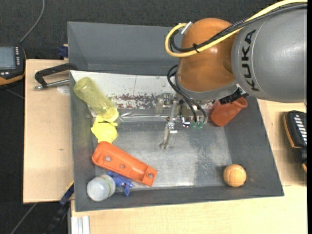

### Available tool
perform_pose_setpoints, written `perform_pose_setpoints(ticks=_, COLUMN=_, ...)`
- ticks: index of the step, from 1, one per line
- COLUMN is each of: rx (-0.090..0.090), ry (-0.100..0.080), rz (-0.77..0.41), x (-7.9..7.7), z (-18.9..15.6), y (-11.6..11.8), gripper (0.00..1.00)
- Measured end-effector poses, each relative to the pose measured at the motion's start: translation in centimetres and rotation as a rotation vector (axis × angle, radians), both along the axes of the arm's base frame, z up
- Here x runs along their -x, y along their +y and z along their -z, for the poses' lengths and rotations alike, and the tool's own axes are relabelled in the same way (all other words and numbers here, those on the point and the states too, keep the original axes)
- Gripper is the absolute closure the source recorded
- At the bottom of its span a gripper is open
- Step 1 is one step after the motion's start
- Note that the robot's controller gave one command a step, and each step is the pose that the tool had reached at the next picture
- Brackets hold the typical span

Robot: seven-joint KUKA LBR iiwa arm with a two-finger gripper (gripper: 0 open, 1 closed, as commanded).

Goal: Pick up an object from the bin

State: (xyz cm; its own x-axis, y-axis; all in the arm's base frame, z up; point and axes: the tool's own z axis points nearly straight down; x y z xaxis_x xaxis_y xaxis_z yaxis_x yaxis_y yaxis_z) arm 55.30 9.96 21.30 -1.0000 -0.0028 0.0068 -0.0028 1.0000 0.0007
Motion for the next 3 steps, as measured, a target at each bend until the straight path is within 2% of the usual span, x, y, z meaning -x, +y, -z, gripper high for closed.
perform_pose_setpoints(ticks=1, rx=-0.001, ry=-0.009, rz=0.002, x=-0.2, z=-0.5, y=-0.1, gripper=0.0)
perform_pose_setpoints(ticks=2, rx=-0.003, ry=-0.007, rz=-0.022, x=0.8, z=0.8, y=-4.4, gripper=0.0)
perform_pose_setpoints(ticks=3, rx=0.002, ry=-0.01, rz=0.031, x=0.4, z=5.1, y=-3.3, gripper=0.0)
